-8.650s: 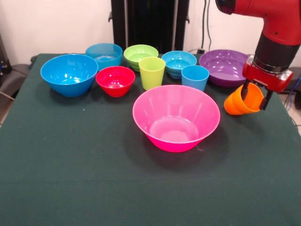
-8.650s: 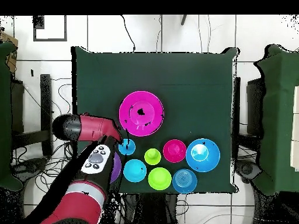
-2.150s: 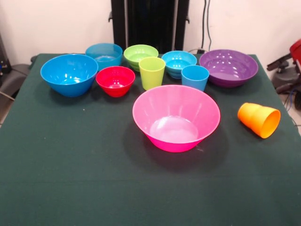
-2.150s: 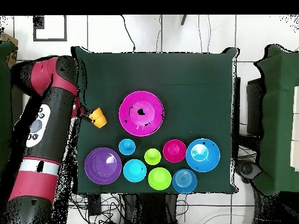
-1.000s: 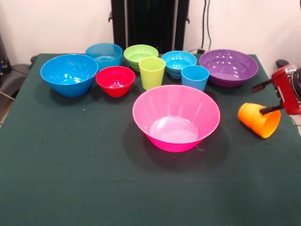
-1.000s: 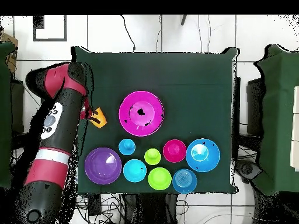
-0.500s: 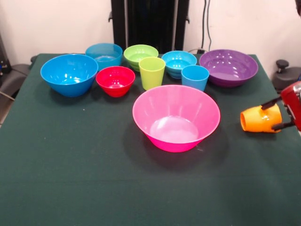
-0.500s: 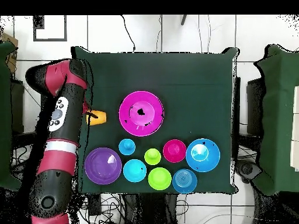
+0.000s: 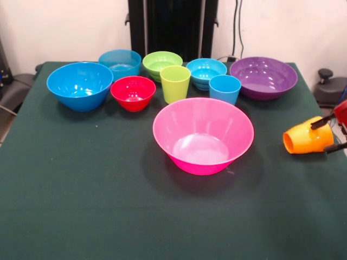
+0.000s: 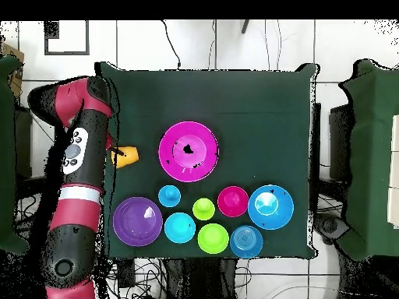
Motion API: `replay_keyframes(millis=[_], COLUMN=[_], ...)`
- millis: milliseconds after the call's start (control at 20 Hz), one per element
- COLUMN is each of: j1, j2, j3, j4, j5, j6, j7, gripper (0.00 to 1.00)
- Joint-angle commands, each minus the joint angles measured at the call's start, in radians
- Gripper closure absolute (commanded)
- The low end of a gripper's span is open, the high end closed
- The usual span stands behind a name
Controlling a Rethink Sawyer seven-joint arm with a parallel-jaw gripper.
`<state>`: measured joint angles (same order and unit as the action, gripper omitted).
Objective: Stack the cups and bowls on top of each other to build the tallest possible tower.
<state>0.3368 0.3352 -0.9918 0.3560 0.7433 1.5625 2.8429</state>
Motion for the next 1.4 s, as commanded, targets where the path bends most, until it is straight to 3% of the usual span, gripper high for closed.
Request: replay_keyframes(millis=[50,500,1400], j1=[0.032,0.051,0.122], j2=[-0.016,-0.047,-0.165], j3=[0.064,0.085,0.152], j4=[0.049,0.109,0.345], j5=[0.011,-0.005,-0.068], j6=[-0.006,-0.02,-0.113], j7=[0.225,0.193,0.07], gripper=[0.0,0.0,0.0])
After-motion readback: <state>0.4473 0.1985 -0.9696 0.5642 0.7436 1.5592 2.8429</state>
